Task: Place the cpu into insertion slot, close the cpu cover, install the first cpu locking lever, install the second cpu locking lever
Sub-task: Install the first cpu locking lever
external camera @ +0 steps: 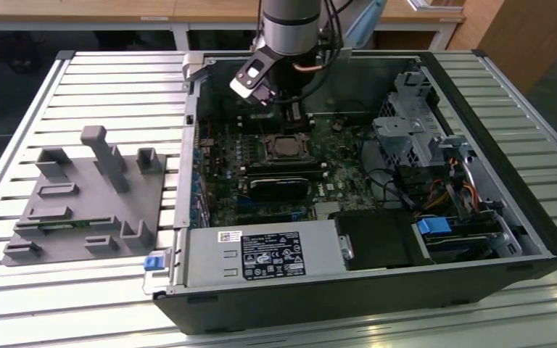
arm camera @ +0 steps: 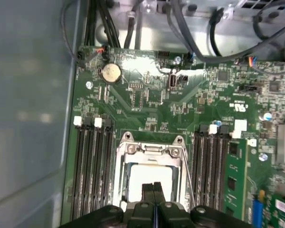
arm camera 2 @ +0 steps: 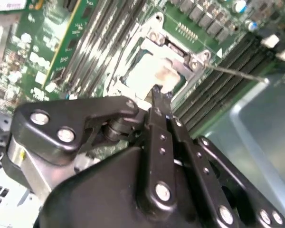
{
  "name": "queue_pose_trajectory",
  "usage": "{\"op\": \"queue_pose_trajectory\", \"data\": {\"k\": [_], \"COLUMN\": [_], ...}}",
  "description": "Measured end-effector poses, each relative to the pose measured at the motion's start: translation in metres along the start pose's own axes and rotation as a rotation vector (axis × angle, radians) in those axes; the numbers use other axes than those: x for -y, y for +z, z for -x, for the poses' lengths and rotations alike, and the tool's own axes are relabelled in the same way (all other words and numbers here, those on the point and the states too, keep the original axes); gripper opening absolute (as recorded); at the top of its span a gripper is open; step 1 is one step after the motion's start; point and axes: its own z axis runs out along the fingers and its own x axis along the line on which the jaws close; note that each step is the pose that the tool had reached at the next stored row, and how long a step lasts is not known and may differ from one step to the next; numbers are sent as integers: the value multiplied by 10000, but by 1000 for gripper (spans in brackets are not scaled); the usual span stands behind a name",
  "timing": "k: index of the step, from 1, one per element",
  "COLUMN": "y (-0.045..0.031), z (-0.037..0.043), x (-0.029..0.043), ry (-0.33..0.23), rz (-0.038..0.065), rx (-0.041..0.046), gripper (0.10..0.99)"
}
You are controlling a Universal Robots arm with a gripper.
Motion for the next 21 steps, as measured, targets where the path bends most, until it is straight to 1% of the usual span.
{"op": "queue_pose_trajectory", "data": {"k": [5, 6, 7, 9, 10, 16, 21], "y": [-166, -193, -203, -202, -202, -189, -180], "z": [1, 1, 1, 1, 1, 1, 1], "x": [-11, -12, -13, -13, -14, -12, -11], "ry": [0, 1, -1, -27, -147, -1243, -2139], "rz": [0, -1, -2, -1, -6, -21, -55], "rx": [1, 2, -3, -12, -21, -92, -143], "gripper": [110, 110, 110, 110, 110, 110, 110]}}
